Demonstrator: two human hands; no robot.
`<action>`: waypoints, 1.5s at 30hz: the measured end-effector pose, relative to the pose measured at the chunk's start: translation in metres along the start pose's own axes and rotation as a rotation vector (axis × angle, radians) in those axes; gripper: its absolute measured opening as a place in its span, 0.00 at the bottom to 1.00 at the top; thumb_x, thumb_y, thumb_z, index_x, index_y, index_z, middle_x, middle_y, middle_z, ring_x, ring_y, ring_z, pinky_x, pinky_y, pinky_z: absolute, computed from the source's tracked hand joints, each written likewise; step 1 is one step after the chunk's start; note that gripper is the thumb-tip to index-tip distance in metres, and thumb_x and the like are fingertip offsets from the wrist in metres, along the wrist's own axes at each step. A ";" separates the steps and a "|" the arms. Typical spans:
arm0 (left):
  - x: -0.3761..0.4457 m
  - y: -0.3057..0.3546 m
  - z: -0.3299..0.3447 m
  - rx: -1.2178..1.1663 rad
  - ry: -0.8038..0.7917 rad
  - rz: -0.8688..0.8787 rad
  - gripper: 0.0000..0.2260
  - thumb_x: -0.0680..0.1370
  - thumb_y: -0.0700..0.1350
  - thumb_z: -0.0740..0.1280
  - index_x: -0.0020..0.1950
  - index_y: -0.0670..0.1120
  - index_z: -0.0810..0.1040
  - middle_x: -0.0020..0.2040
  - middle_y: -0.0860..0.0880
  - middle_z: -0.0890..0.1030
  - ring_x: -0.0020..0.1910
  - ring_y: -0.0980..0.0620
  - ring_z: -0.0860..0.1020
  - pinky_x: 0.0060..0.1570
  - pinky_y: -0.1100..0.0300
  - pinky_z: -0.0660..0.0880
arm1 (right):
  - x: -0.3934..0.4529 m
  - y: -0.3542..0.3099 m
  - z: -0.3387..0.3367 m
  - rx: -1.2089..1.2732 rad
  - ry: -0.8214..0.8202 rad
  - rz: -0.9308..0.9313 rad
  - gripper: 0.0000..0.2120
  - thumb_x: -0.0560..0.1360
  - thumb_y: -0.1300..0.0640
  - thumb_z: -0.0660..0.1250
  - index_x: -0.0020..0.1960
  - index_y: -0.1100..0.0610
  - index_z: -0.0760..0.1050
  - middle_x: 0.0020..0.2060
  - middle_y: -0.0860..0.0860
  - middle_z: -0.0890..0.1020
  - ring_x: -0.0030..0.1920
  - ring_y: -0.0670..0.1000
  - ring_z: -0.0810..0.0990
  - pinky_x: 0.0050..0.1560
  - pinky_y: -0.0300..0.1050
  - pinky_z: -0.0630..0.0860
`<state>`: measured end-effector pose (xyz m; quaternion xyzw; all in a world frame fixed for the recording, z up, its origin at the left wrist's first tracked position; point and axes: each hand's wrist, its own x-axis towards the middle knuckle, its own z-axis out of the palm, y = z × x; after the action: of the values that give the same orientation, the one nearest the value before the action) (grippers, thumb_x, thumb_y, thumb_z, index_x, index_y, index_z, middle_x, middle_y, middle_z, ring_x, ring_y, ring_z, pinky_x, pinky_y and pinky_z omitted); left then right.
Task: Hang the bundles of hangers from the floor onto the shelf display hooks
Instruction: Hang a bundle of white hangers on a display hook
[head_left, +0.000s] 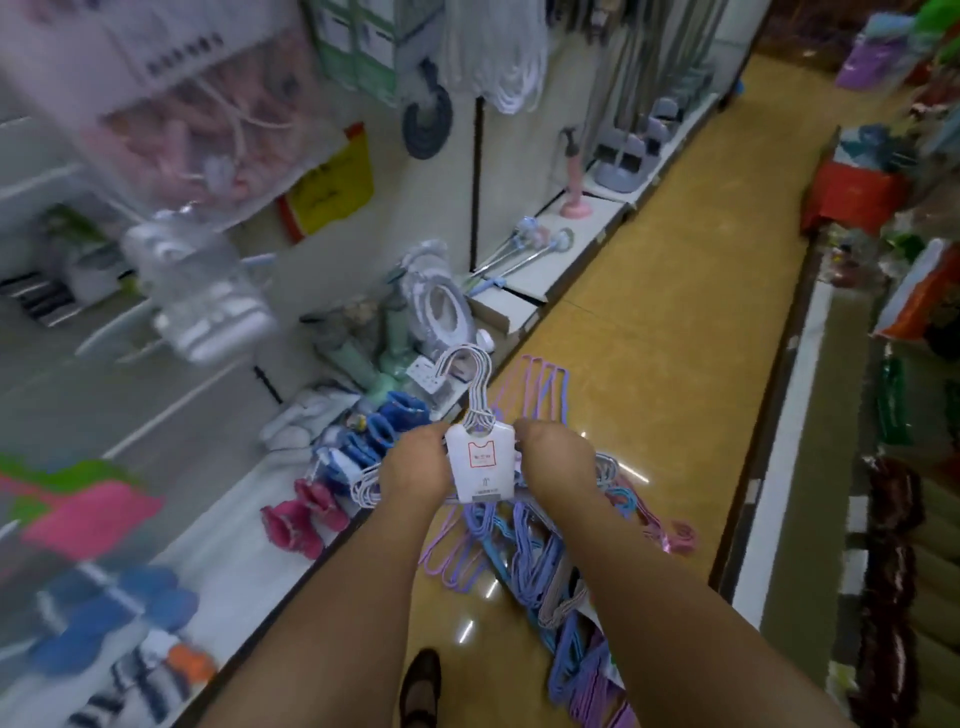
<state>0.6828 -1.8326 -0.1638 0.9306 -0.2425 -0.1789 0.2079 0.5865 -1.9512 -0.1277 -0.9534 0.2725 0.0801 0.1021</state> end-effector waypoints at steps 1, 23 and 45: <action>-0.013 -0.006 -0.003 -0.003 0.017 -0.038 0.12 0.79 0.45 0.58 0.59 0.51 0.78 0.55 0.45 0.81 0.53 0.42 0.78 0.45 0.55 0.73 | -0.007 -0.007 0.000 -0.012 -0.009 -0.039 0.11 0.75 0.62 0.61 0.57 0.58 0.74 0.51 0.55 0.81 0.51 0.58 0.80 0.40 0.43 0.66; -0.327 -0.213 -0.107 -0.015 0.395 -0.653 0.12 0.77 0.40 0.58 0.57 0.49 0.77 0.54 0.45 0.80 0.52 0.42 0.78 0.46 0.53 0.73 | -0.209 -0.268 0.034 -0.102 -0.032 -0.706 0.11 0.77 0.62 0.59 0.58 0.57 0.74 0.53 0.55 0.81 0.53 0.57 0.79 0.47 0.46 0.73; -0.575 -0.372 -0.225 0.036 0.643 -0.790 0.13 0.78 0.42 0.58 0.56 0.51 0.78 0.53 0.46 0.81 0.51 0.43 0.78 0.43 0.58 0.70 | -0.419 -0.497 0.044 -0.080 0.156 -1.005 0.10 0.80 0.58 0.56 0.56 0.56 0.74 0.52 0.55 0.81 0.52 0.59 0.80 0.42 0.44 0.68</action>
<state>0.4497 -1.1665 -0.0148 0.9627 0.2010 0.0560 0.1723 0.4969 -1.3174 -0.0074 -0.9730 -0.2161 -0.0400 0.0707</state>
